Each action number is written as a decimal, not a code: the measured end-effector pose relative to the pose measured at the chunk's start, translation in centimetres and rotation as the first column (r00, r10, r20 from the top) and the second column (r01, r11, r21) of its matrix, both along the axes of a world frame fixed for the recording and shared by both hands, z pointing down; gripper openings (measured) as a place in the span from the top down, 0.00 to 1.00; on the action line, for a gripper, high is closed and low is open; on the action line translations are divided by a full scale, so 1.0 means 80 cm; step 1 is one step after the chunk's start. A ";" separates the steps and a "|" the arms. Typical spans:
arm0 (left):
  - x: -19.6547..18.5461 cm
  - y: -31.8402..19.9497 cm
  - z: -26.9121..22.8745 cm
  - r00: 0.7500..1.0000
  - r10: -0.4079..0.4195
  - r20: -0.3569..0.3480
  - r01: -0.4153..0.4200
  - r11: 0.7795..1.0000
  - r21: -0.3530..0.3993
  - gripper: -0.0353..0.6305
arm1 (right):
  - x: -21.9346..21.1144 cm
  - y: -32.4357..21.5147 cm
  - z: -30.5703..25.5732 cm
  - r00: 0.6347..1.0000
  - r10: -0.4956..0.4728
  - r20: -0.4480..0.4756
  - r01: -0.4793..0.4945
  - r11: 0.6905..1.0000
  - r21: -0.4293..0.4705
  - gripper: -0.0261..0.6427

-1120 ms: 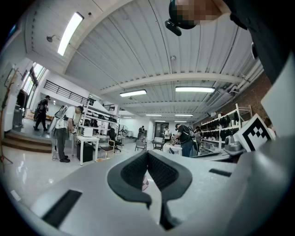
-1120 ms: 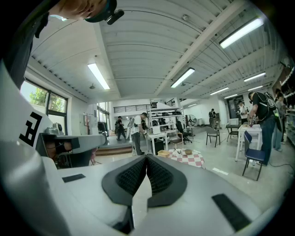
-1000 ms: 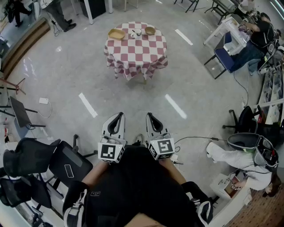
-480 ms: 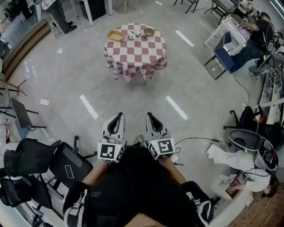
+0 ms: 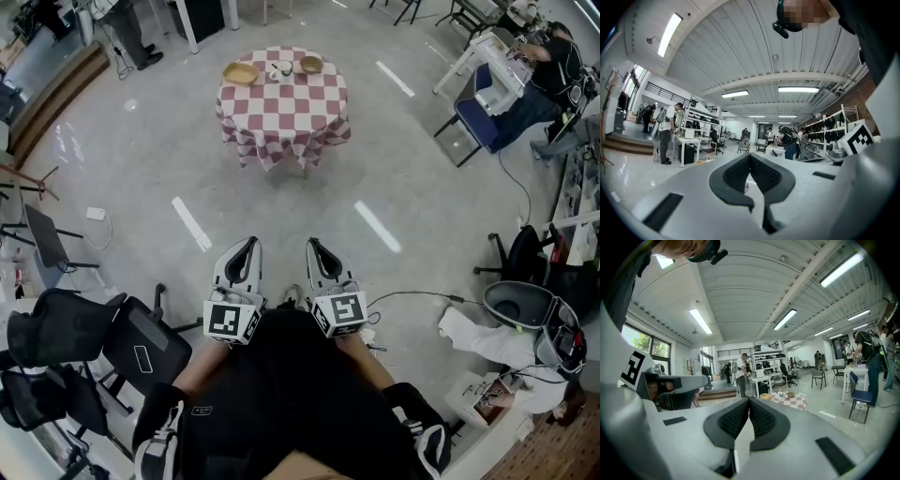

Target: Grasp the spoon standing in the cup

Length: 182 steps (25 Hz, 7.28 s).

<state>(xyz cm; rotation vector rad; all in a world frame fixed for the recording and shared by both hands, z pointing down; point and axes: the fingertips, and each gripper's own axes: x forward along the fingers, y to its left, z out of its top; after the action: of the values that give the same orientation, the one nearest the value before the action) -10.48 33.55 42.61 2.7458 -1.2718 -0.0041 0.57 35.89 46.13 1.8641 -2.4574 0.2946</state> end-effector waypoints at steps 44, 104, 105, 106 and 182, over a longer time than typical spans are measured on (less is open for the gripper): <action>-0.014 -0.467 0.012 0.999 -0.009 -0.052 0.007 0.999 -0.040 0.93 | -0.022 -0.480 0.017 0.996 -0.033 -0.082 0.028 0.998 -0.058 0.92; 0.131 -0.844 0.101 0.979 -0.194 0.063 0.204 0.942 -0.266 0.93 | 0.097 -0.971 0.395 0.802 -0.448 -0.395 0.160 0.799 -0.580 0.80; 0.129 -0.844 0.101 0.978 -0.198 0.063 0.208 0.941 -0.266 0.93 | 0.096 -0.973 0.397 0.801 -0.447 -0.398 0.156 0.798 -0.582 0.80; 0.128 -0.843 0.101 0.977 -0.201 0.064 0.211 0.940 -0.266 0.93 | 0.096 -0.974 0.400 0.801 -0.446 -0.400 0.153 0.798 -0.584 0.80; 0.171 -0.488 0.018 0.999 -0.023 -0.022 0.022 0.997 -0.071 0.93 | 0.171 -0.492 0.040 0.998 -0.061 0.004 0.061 0.984 -0.169 0.87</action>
<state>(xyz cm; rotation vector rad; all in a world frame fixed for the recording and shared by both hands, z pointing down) 3.21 -5.53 44.03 2.6647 -1.2722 0.0076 14.23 -3.49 49.35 1.7180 -2.3985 0.4827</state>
